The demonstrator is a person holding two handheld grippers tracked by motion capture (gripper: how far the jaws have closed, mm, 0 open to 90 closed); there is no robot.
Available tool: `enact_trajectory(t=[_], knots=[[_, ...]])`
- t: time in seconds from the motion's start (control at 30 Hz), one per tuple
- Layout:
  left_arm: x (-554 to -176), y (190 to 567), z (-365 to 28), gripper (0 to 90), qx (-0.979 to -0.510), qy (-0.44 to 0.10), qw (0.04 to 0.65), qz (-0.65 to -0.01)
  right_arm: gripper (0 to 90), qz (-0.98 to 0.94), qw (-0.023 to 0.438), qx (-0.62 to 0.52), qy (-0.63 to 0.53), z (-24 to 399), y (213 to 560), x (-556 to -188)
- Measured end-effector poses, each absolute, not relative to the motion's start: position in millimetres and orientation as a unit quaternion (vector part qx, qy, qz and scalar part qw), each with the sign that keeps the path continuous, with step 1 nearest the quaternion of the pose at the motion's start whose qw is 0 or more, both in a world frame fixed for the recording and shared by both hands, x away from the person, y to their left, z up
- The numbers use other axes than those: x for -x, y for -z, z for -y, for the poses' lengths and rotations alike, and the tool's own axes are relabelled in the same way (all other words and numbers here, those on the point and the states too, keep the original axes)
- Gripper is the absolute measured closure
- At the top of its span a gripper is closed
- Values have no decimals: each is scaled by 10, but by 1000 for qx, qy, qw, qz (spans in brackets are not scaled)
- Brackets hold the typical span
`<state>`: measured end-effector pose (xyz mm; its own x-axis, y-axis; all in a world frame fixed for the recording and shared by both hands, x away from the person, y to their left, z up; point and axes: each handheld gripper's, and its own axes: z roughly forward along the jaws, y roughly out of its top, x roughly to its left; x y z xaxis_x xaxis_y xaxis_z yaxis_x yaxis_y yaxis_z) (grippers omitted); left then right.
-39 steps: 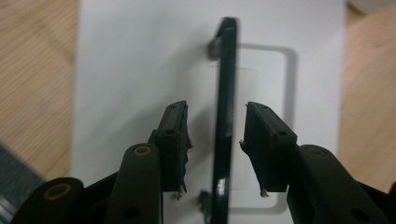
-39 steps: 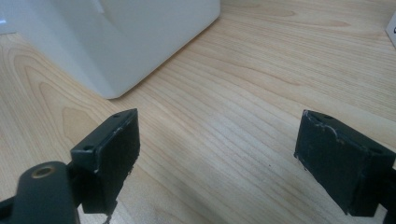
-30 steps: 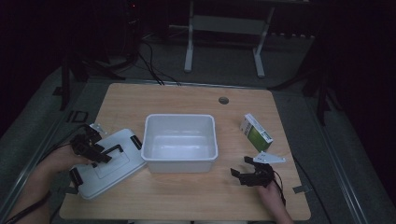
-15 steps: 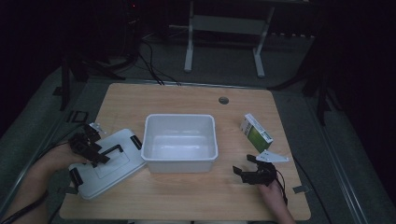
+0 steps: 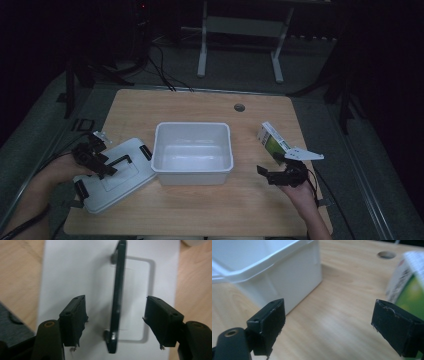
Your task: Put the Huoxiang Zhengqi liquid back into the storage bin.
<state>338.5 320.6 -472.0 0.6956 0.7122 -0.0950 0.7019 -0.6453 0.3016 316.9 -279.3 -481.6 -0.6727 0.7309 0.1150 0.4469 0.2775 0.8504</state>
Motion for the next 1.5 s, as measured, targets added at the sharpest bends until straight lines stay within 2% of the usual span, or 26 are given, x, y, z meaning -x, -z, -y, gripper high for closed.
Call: enact_trajectory(t=[0.13, 0.2, 0.33, 0.37, 0.47, 0.77, 0.9, 1.0, 1.1, 1.13, 1.23, 1.27, 1.5], knots=[[-3386, 4731, -3208, 331, -907, -12, 158, -391, 148, -773, 188, -390, -464, 2896, 4707, -3304], [-3386, 4727, -3211, 331, -907, -16, 155, -392, 170, -772, 183, -394, -464, 2943, 4662, -3363], [-3393, 4724, -3213, 330, -905, -11, 157, -395, 150, -774, 205, -402, -445, 3015, 4549, -3481], [-3393, 4724, -3213, 331, -905, -11, 157, -395, 150, -774, 205, -402, -445, 3015, 4549, -3481], [-3394, 4730, -3198, 330, -907, -13, 158, -390, 224, -783, 199, -409, -425, 3106, 4461, -3633], [-3406, 4744, -3174, 300, -908, -11, 160, -387, 262, -794, 205, -446, -358, 3215, 4348, -3968], [-3411, 4733, -3153, 300, -911, -13, 155, -383, 262, -814, 179, -455, -314, 3225, 4377, -4124], [-3416, 4734, -3156, 300, -910, -10, 156, -384, 319, -835, 145, -449, -283, 3202, 4446, -4259], [-3414, 4745, -3153, 300, -911, -10, 154, -383, 324, -841, 138, -450, -267, 3183, 4466, -4313], [-3413, 4756, -3151, 300, -910, -9, 155, -384, 358, -845, 121, -453, -255, 3166, 4482, -4365], [-3414, 4765, -3153, 300, -910, -5, 156, -385, 370, -849, 105, -459, -241, 3146, 4501, -4410], [-3412, 4770, -3150, 300, -910, -10, 156, -384, 409, -853, 90, -461, -227, 3132, 4527, -4452], [-3411, 4754, -3153, 300, -910, -8, 157, -384, 457, -861, 73, -465, -191, 3092, 4585, -4505]])
